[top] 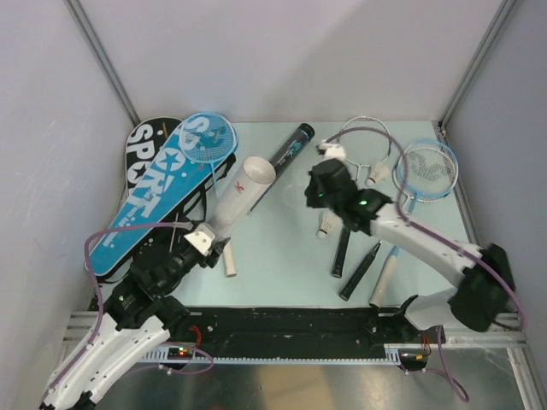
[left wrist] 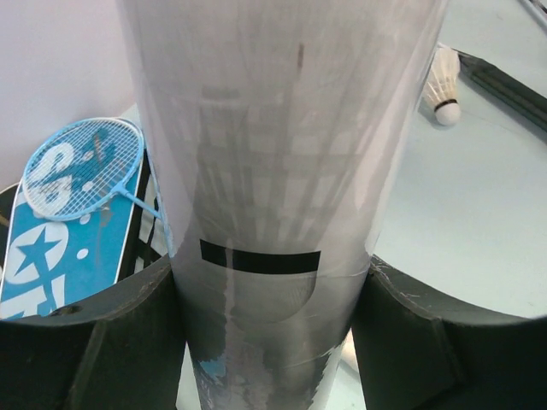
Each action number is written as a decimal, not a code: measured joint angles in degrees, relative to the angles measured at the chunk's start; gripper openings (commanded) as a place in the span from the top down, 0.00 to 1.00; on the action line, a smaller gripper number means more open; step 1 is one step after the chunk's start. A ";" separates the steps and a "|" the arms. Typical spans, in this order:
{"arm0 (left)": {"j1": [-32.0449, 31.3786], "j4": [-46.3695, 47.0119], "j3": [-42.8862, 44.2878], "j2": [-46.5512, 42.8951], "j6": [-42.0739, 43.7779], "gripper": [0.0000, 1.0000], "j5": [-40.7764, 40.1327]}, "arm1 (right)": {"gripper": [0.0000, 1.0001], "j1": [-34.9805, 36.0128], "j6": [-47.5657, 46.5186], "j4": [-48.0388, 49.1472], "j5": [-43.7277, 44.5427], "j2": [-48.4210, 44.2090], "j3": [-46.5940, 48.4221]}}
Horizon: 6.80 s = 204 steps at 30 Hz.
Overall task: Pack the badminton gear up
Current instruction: Close the lid on the shuttle tube, then place the shuttle tube at the center of the board.
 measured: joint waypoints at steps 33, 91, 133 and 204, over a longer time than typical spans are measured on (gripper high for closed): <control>-0.66 -6.54 4.74 13.60 16.00 0.58 10.71 | 1.00 -13.27 1.27 -2.49 -45.03 -34.71 -3.06; -0.92 -13.90 6.38 16.48 17.00 0.58 10.88 | 0.47 -6.38 0.28 2.21 -45.03 -29.40 -5.68; -1.66 3.63 12.20 26.14 -8.72 0.60 13.11 | 0.01 -22.34 16.48 13.07 -33.48 -55.36 -22.99; 12.70 -1.70 50.75 90.36 -11.91 0.08 2.43 | 0.01 -22.45 4.09 -12.79 -29.66 -56.70 -23.54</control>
